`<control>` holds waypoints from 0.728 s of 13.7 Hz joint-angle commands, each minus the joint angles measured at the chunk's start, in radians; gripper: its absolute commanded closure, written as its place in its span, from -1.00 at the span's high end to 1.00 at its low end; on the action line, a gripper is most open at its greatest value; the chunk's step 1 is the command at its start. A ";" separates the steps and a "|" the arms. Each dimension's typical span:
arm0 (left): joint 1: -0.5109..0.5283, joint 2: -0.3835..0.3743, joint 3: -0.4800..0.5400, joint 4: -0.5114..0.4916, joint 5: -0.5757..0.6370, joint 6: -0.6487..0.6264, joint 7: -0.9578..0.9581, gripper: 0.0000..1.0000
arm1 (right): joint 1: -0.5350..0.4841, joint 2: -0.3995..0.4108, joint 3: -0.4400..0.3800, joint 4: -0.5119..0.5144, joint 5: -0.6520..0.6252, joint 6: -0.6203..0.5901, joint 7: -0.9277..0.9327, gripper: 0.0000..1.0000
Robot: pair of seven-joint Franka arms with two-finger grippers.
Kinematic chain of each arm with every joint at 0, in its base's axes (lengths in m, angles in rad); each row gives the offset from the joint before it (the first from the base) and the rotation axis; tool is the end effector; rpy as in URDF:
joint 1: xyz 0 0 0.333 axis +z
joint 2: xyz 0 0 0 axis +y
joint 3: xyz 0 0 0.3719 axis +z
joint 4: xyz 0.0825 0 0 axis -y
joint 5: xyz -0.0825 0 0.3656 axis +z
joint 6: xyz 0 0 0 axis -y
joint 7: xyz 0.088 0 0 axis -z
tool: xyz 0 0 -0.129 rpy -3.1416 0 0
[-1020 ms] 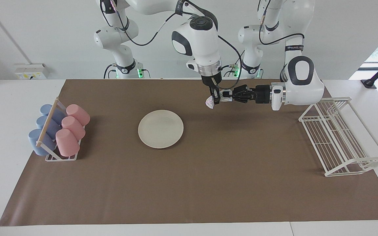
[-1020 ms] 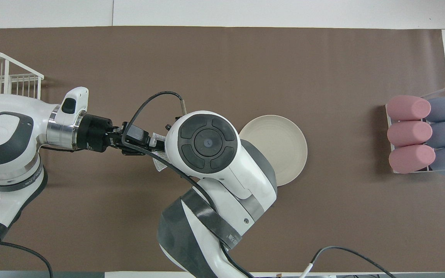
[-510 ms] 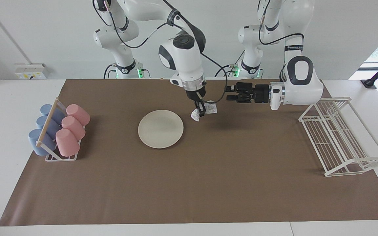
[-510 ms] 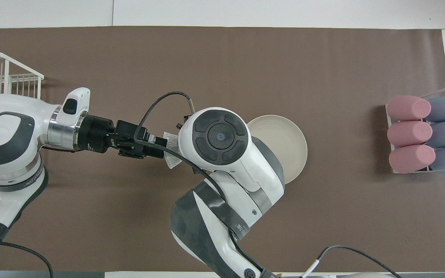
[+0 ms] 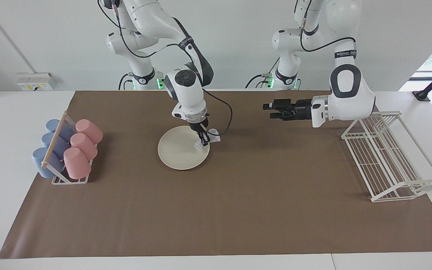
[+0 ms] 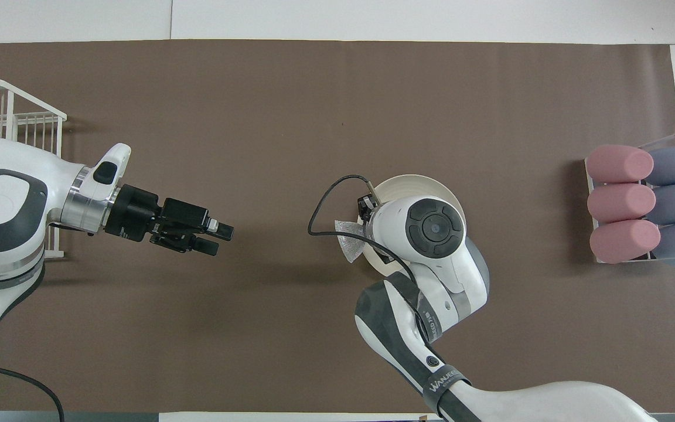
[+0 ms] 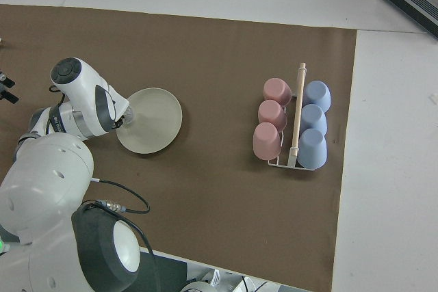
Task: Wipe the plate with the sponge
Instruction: 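Rub the sponge over the plate with the right gripper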
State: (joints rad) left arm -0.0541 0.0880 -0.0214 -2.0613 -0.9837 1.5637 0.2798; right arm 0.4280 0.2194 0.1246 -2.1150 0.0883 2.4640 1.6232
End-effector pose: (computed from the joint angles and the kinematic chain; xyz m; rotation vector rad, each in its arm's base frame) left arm 0.4902 -0.1450 0.4579 2.0851 -0.0446 -0.5053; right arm 0.5001 0.3065 0.3693 -2.5133 1.6119 0.0241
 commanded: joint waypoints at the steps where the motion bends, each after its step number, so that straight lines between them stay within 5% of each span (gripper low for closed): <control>1: 0.017 -0.019 -0.005 -0.007 0.078 0.016 0.001 1.00 | -0.040 -0.026 0.010 -0.055 -0.001 0.016 -0.078 -1.00; 10: 0.042 -0.019 -0.005 0.029 0.149 0.025 -0.030 1.00 | -0.179 -0.023 0.009 -0.106 -0.001 0.015 -0.429 -1.00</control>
State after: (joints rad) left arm -0.0219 0.0806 -0.0189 -2.0339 -0.8551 1.5771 0.2719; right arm 0.2912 0.2124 0.1224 -2.1830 0.0883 2.4644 1.2782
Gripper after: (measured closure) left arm 0.000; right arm 0.890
